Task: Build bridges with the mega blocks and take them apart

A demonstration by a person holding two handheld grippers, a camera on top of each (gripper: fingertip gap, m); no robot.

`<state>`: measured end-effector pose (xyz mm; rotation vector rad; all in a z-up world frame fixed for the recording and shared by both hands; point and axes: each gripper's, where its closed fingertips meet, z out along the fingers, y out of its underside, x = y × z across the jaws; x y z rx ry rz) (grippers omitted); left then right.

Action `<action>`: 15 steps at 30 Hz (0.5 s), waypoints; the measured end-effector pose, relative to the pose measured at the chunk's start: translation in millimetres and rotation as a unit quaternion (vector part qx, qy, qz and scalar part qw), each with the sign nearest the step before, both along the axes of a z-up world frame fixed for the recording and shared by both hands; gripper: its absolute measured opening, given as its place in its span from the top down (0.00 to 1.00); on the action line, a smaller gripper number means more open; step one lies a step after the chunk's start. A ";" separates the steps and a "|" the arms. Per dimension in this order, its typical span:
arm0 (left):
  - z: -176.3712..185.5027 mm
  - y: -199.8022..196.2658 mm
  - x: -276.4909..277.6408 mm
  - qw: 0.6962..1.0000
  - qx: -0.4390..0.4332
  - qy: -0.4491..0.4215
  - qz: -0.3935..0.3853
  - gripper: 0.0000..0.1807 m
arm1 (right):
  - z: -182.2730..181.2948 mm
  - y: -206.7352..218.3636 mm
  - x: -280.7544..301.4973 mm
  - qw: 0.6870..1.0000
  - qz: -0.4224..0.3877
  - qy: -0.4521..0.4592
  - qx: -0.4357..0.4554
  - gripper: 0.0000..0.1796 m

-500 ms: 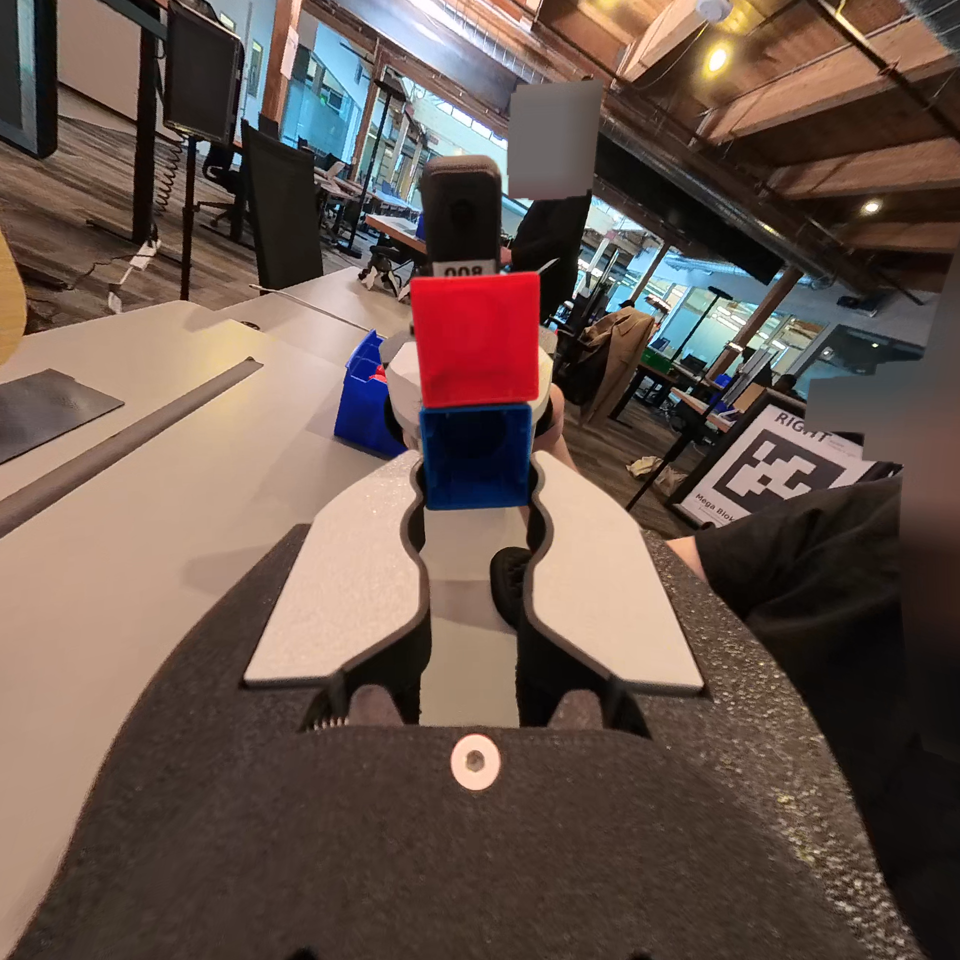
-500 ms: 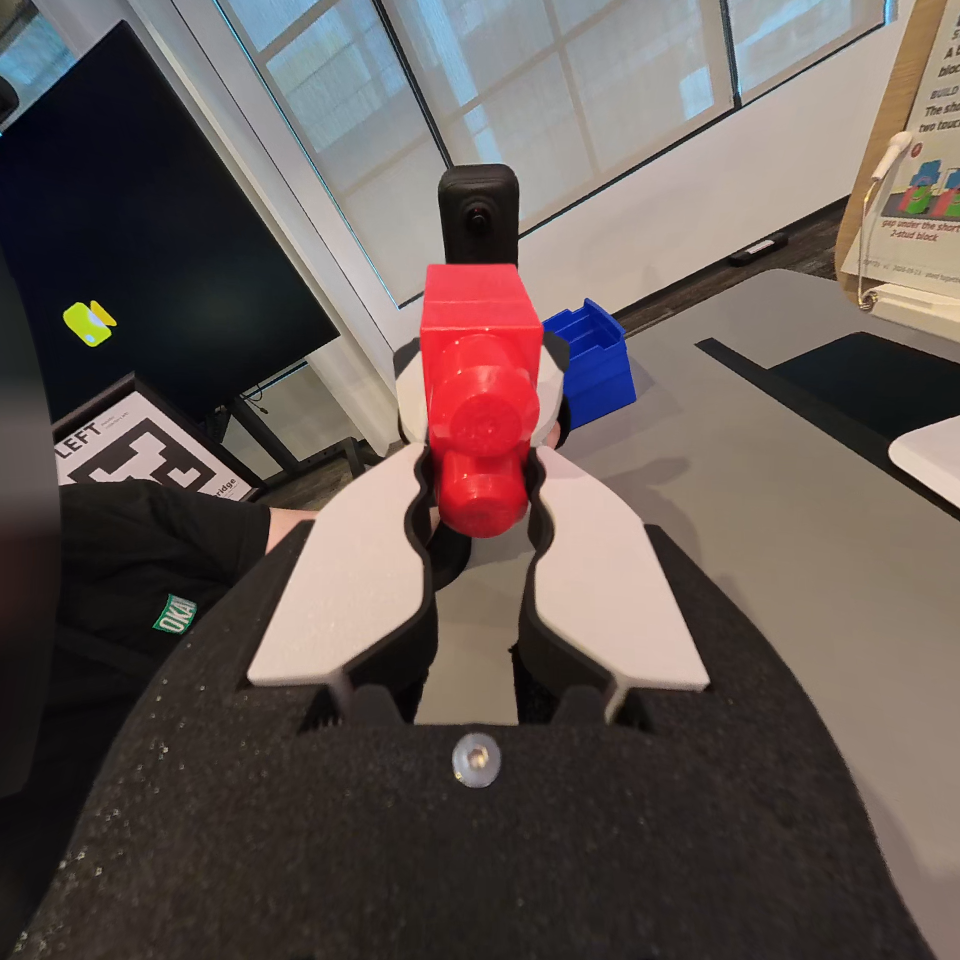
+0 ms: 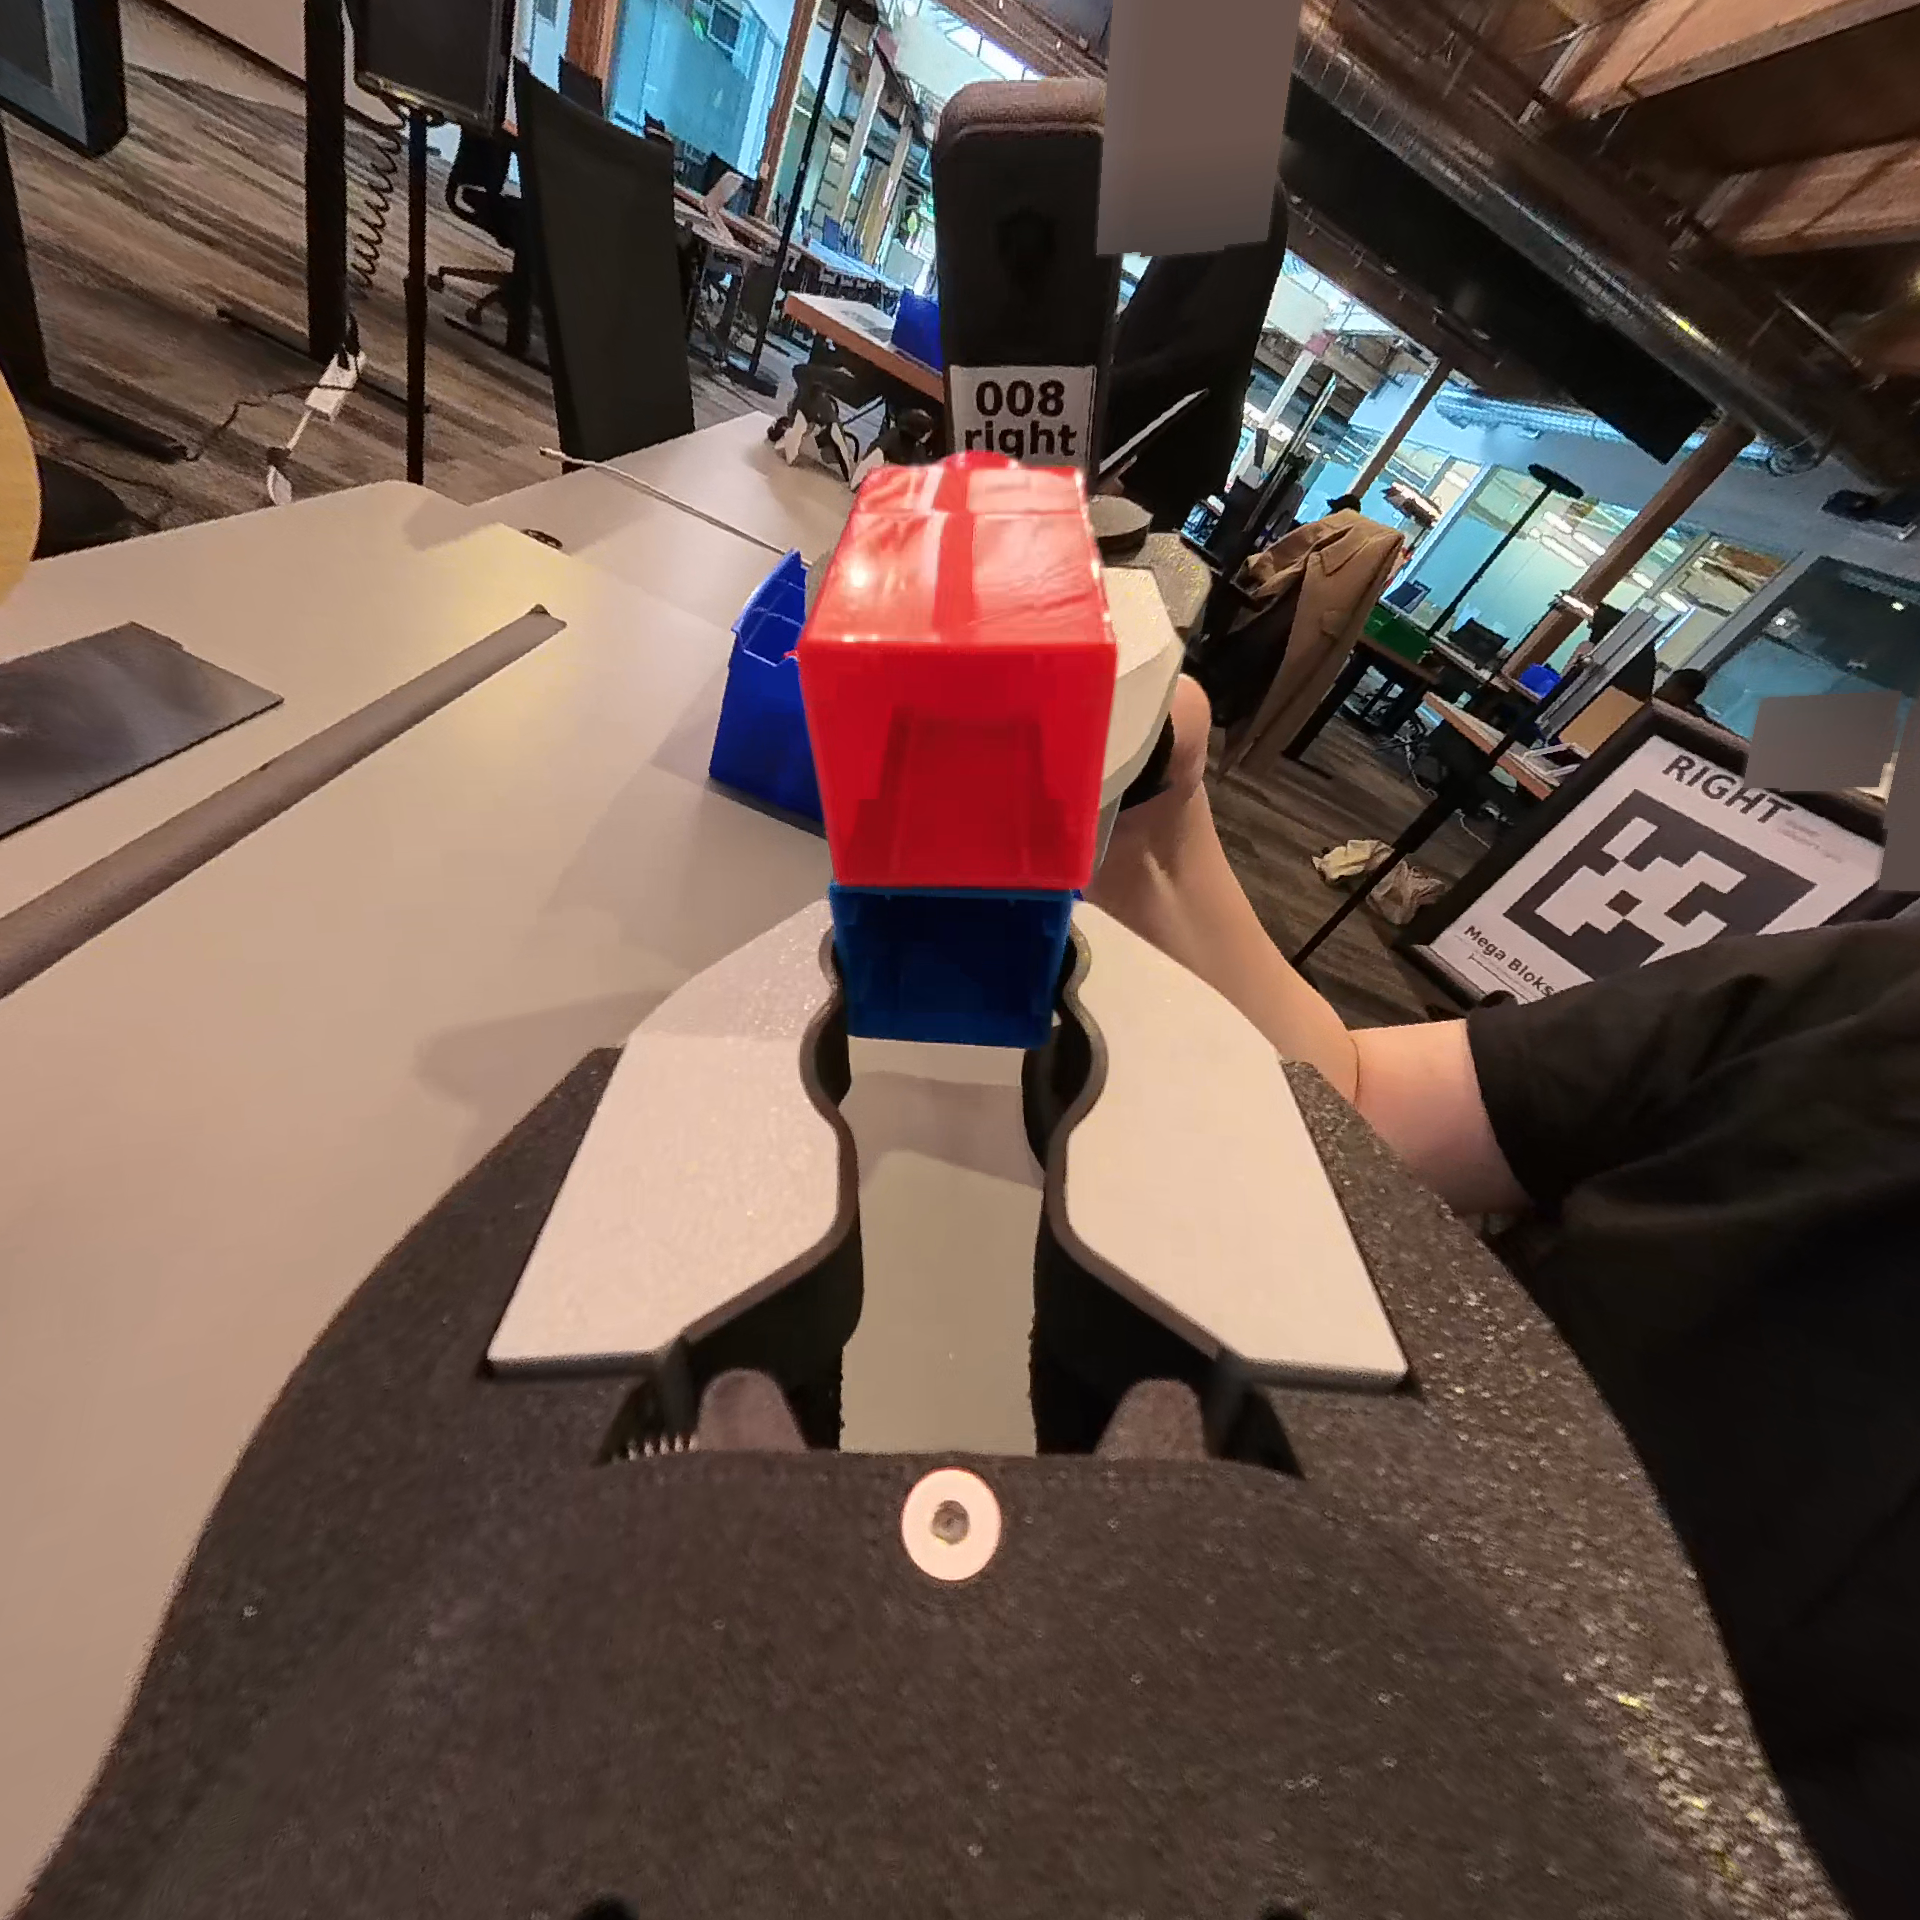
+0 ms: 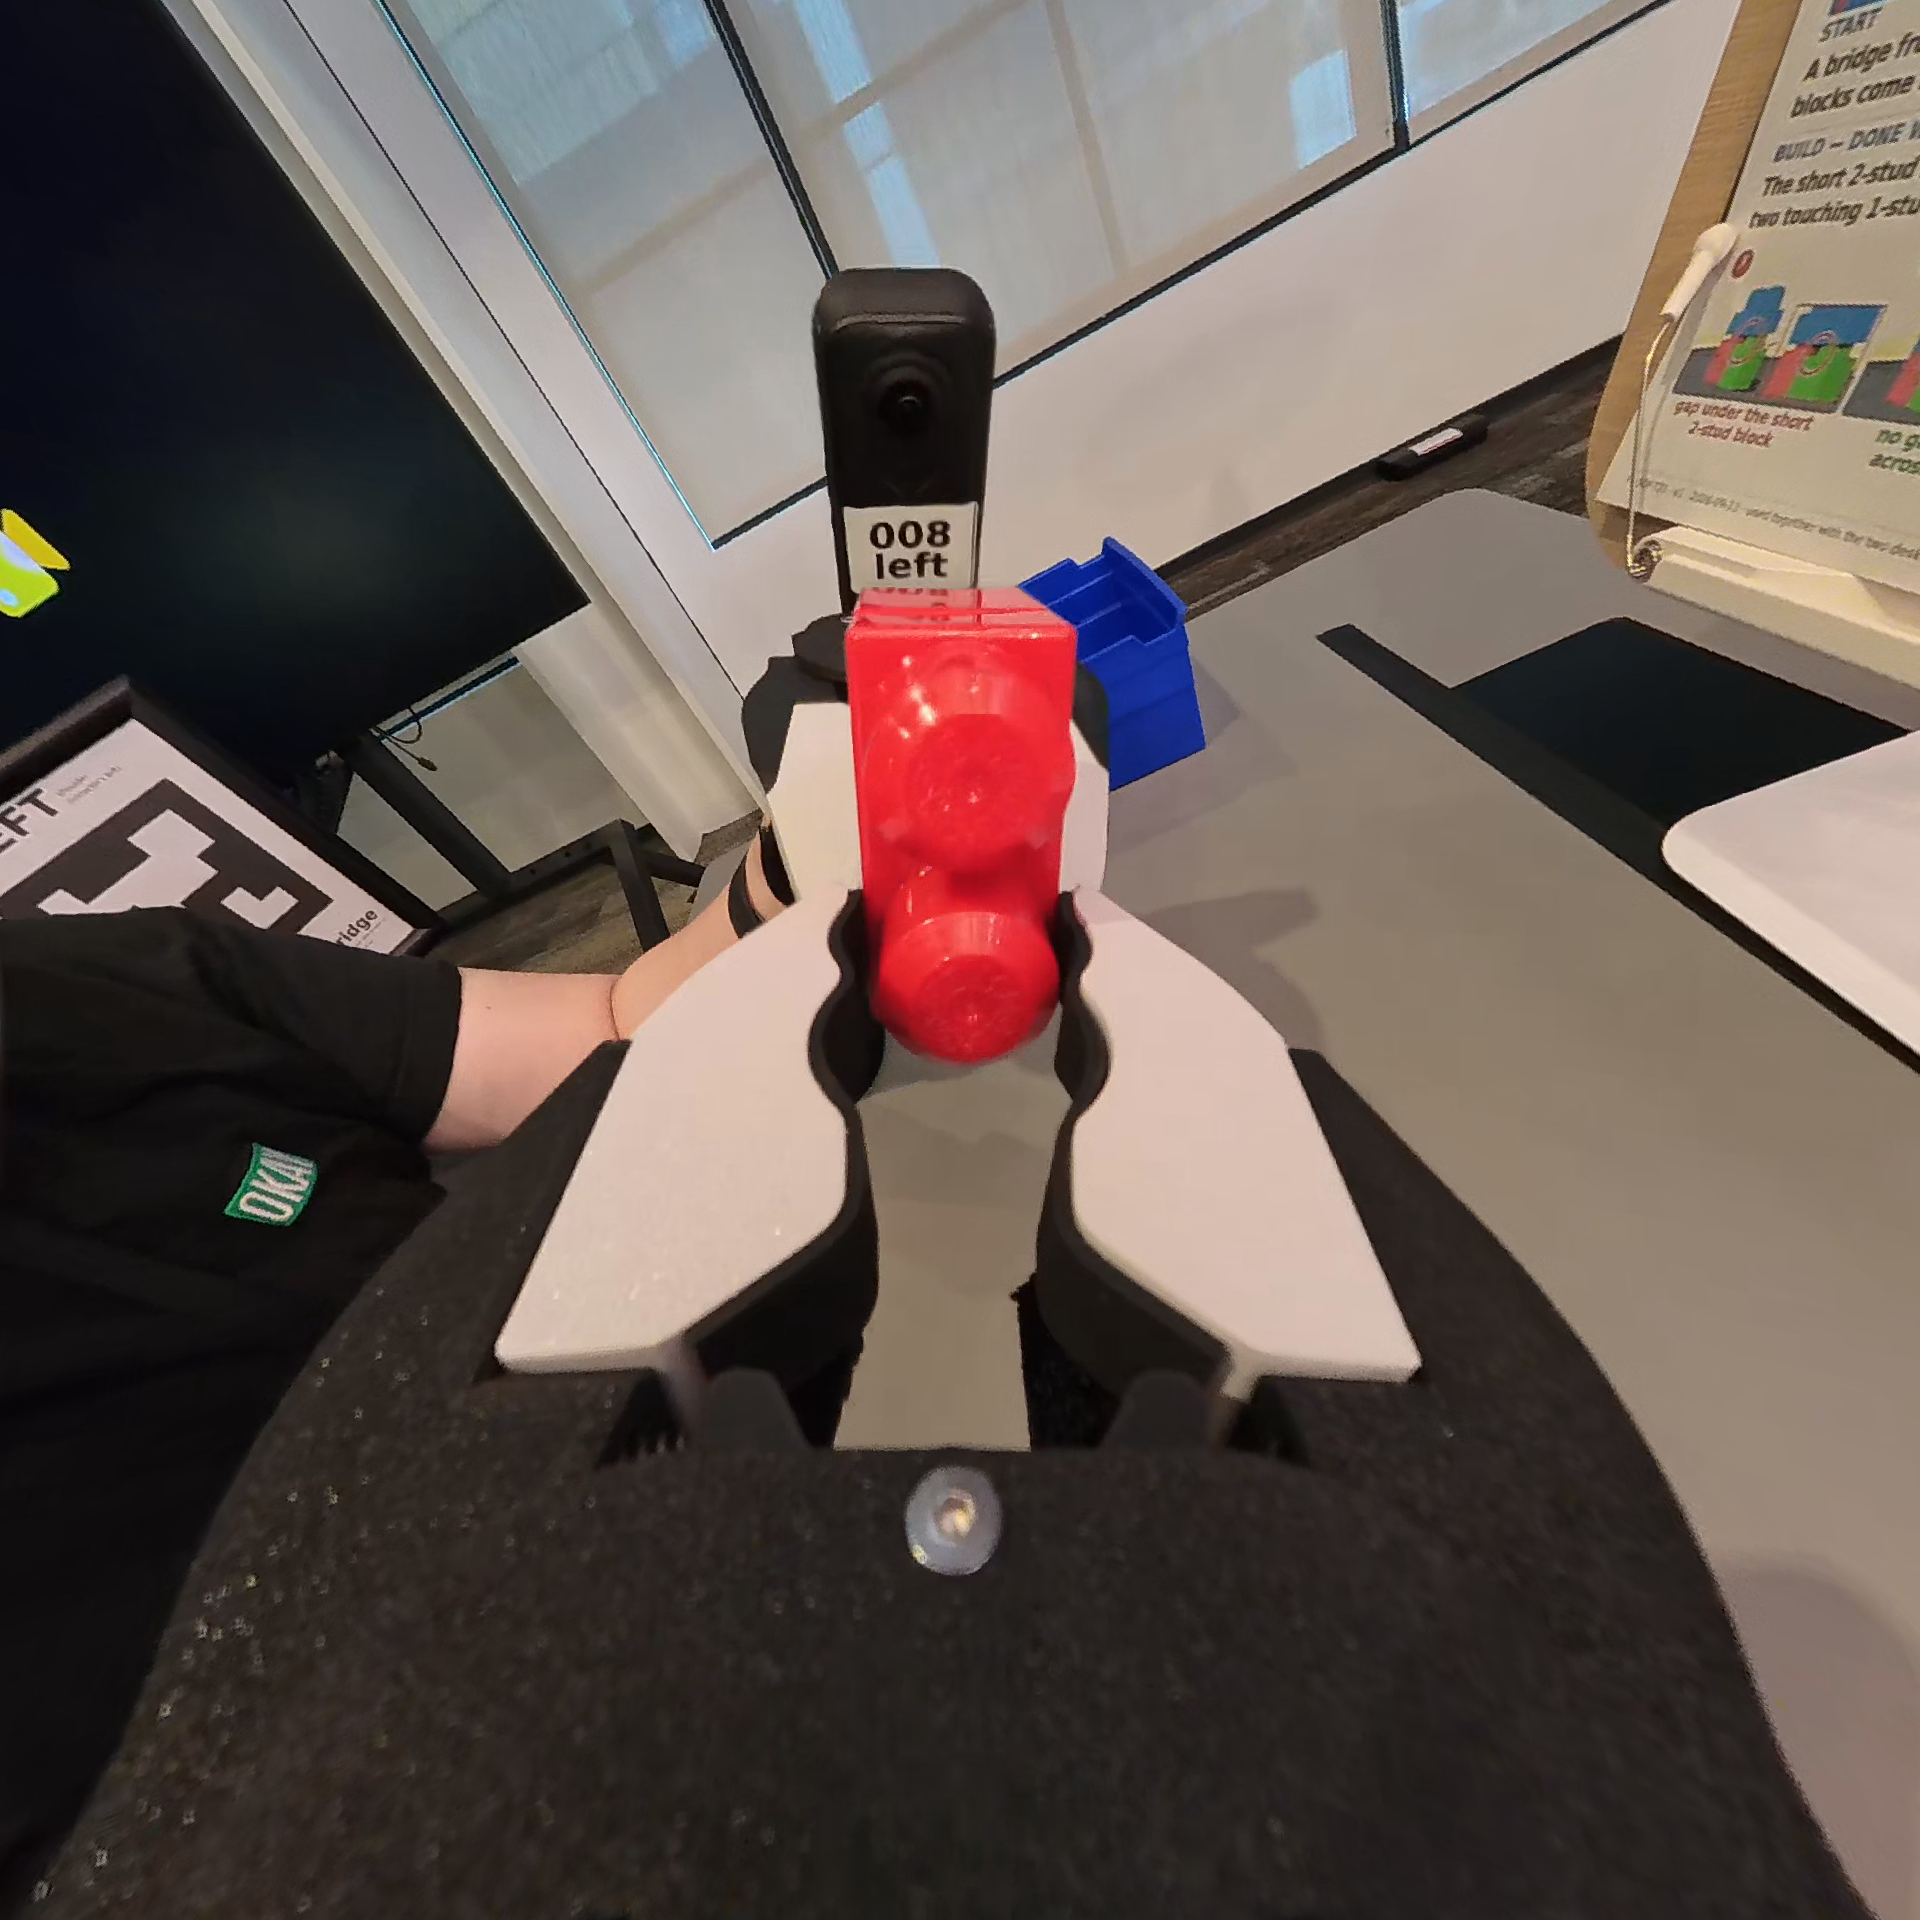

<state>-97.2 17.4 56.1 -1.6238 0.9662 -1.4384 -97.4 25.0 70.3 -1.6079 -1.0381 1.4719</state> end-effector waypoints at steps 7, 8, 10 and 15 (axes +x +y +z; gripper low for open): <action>13.6 0.6 -3.2 0.997 -0.025 -0.063 -0.019 0.77 | 3.7 2.6 0.0 1.000 0.008 0.023 -0.016 0.81; 14.0 1.2 -3.6 0.997 -0.032 -0.071 -0.022 0.77 | 3.0 3.2 0.1 1.000 0.008 0.025 -0.018 0.81; 12.9 3.0 -3.1 0.996 -0.034 -0.074 -0.021 0.77 | 1.6 4.7 0.0 1.000 0.005 0.023 -0.018 0.81; 16.8 2.8 -4.4 0.997 -0.019 -0.076 -0.014 0.76 | 1.5 4.2 -0.3 0.999 0.010 0.025 -0.018 0.81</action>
